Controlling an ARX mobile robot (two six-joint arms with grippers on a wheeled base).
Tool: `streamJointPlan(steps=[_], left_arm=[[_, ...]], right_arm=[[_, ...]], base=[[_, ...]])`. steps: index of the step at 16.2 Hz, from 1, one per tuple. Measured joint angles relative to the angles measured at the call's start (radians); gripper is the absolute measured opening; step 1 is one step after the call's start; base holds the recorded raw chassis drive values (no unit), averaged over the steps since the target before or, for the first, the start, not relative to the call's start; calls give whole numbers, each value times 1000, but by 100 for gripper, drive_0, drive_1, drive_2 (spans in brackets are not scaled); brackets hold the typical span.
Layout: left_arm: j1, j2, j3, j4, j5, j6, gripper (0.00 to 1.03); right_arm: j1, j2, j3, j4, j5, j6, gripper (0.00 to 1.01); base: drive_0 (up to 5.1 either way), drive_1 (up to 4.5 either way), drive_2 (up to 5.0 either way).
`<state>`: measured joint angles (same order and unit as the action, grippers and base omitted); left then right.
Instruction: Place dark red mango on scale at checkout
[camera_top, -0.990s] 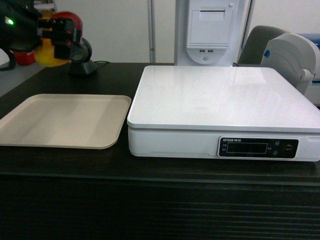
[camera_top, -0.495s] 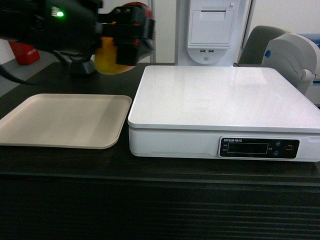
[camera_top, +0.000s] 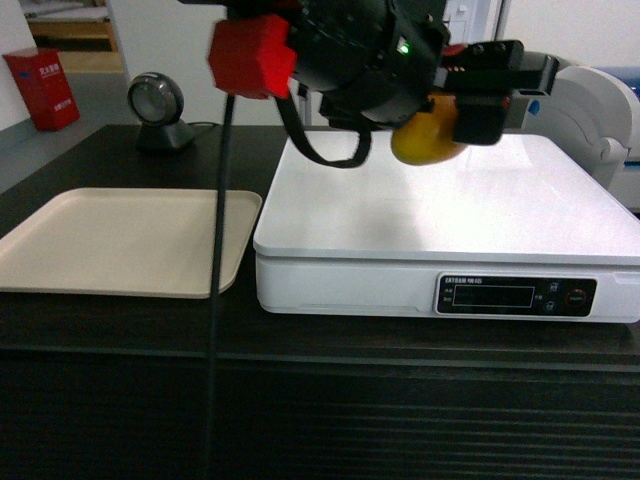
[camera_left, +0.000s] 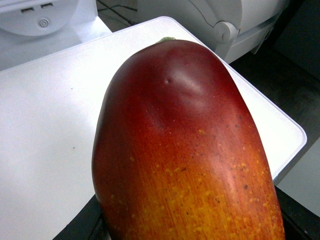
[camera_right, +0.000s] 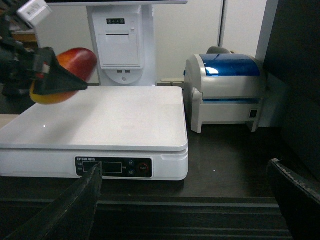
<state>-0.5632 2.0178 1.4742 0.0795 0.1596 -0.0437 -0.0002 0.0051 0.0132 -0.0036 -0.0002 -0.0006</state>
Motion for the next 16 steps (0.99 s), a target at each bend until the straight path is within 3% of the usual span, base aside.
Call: streamJointPlan(steps=[3, 7, 16], left_arm=[[-36, 130, 169, -82, -30, -37, 62], [-46, 244, 336, -181, -63, -85, 62], [-31, 454, 677, -467, -131, -290, 62]], right_arm=[[0, 0, 0, 0, 0, 0, 98], [0, 0, 0, 0, 0, 0, 98], [0, 0, 0, 0, 0, 0, 98]], base=[[0, 0, 0], [0, 0, 0], [0, 0, 0]])
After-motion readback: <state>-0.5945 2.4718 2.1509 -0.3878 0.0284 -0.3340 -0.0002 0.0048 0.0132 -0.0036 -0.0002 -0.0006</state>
